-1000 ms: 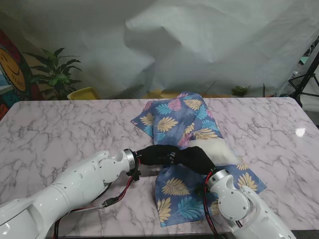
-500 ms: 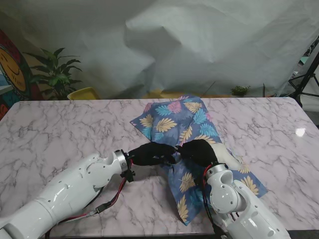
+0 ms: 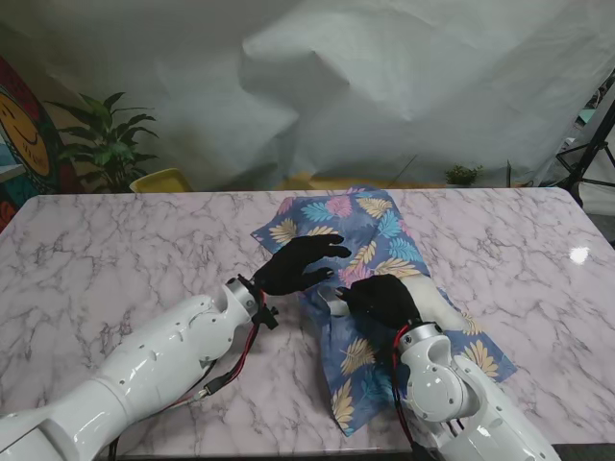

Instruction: Put a pillowcase on a pillow

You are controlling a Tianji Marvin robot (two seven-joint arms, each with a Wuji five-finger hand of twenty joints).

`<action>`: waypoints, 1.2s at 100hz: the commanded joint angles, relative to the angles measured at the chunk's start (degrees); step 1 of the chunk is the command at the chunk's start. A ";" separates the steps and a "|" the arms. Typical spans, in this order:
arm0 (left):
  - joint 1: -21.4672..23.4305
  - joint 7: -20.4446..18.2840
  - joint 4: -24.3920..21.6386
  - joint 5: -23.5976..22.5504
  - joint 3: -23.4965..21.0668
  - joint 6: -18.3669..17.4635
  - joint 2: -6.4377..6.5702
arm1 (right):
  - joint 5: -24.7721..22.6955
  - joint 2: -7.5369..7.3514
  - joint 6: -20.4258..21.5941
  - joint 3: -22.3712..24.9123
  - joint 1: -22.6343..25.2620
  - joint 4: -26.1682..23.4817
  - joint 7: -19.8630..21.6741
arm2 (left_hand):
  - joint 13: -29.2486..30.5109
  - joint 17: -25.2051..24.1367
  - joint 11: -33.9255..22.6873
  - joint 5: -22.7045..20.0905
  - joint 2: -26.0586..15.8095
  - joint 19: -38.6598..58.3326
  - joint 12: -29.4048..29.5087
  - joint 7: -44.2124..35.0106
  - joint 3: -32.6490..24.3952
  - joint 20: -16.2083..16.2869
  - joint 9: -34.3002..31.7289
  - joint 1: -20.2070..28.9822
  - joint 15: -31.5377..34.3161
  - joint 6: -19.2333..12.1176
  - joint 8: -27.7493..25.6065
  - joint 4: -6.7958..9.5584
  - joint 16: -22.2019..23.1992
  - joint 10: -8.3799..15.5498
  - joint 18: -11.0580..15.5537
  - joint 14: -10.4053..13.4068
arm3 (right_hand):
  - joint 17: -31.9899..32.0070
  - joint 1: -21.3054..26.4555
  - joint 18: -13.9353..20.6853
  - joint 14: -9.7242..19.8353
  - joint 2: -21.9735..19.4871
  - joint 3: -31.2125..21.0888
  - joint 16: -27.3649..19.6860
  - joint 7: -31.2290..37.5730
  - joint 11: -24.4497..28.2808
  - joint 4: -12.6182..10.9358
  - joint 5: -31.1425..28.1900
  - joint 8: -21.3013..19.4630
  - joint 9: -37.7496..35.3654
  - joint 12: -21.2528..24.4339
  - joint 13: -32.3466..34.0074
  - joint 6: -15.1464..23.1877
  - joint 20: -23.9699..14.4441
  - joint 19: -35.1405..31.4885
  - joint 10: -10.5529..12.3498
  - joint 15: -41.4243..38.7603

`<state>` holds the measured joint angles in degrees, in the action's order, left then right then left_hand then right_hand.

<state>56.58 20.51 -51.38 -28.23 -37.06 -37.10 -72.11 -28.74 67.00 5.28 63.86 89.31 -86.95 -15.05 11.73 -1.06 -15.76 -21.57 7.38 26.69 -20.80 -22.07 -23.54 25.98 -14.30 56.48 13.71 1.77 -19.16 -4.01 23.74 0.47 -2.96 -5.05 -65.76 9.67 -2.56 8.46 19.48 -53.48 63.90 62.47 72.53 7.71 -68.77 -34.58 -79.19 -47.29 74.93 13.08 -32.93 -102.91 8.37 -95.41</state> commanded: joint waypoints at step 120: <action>-9.72 -24.72 32.15 19.00 13.59 -20.72 -12.83 | 20.69 -4.11 -8.85 9.62 6.46 -4.80 29.07 | 7.82 2.13 -0.66 -1.24 -1.95 3.06 3.06 -1.17 2.61 -2.22 -4.71 5.20 0.83 -0.58 1.93 0.54 -3.80 1.10 1.11 -1.47 | 12.92 -2.91 -19.41 -15.29 -14.81 21.85 -38.09 -12.99 -26.75 -0.08 39.88 5.97 27.49 18.16 -5.73 -5.52 26.33 23.50 -10.86 60.61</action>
<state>46.30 -2.60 -20.79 -9.23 -24.09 -57.46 -85.65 -7.16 63.62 -5.68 73.50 95.13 -94.58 15.98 16.43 -0.62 -15.89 -21.33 7.21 21.85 -17.29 -22.80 -21.97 21.20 -18.05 59.02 10.95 2.71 -16.81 -3.45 18.04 1.78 4.61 -2.50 -57.63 10.14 -19.53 -6.92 7.09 -35.79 27.18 53.61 49.26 7.71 -33.50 -32.43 -56.84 -31.24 72.97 6.99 -8.74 -84.10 -4.21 -45.97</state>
